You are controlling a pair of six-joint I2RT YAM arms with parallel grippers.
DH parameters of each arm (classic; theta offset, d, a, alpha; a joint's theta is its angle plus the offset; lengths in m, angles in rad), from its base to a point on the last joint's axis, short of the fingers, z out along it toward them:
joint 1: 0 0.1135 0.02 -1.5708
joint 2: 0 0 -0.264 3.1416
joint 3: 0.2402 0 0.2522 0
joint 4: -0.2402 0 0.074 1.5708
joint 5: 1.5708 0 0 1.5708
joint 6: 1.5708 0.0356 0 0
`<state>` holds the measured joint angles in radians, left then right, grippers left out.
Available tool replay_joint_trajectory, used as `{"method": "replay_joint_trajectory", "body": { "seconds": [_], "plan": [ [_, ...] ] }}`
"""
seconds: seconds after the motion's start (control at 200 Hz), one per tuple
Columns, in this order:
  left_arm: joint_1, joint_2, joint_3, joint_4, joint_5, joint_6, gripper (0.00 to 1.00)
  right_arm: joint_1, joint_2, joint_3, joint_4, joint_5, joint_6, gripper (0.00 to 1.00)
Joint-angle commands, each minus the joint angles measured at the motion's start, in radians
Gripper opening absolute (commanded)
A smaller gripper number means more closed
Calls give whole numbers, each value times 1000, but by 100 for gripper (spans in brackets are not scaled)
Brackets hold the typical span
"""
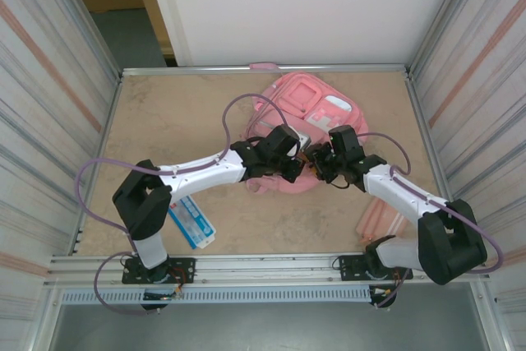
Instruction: Pack books, pencil case, and school supplies into a backpack
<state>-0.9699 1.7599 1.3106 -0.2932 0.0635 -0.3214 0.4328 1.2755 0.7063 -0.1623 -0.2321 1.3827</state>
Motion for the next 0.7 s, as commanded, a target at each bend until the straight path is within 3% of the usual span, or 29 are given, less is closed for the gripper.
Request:
{"method": "replay_joint_trajectory", "body": {
  "seconds": [0.0, 0.075, 0.135, 0.271, 0.456, 0.641, 0.697],
  "plan": [
    [-22, -59, 9, 53, 73, 41, 0, 8, 45, 32, 58, -34, 60, 31],
    [-25, -60, 18, 31, 57, 43, 0, 6, 73, 49, 55, -66, 65, 9],
    [-22, -66, 8, 35, 27, 49, 0, 3, 66, 49, 37, -55, 52, 0],
    [22, -84, -11, 1, 0, 61, 0, -42, 18, 58, -27, -57, -36, 0],
    [87, -149, -97, 11, -34, 154, 0, -159, 77, 191, -170, -318, -336, 0],
    [141, -213, -164, 11, -83, 216, 0, -249, 125, 205, -172, -469, -437, 0],
    [158, -215, -174, 13, -88, 225, 0, -272, 146, 209, -167, -506, -468, 6]
  ]
}}
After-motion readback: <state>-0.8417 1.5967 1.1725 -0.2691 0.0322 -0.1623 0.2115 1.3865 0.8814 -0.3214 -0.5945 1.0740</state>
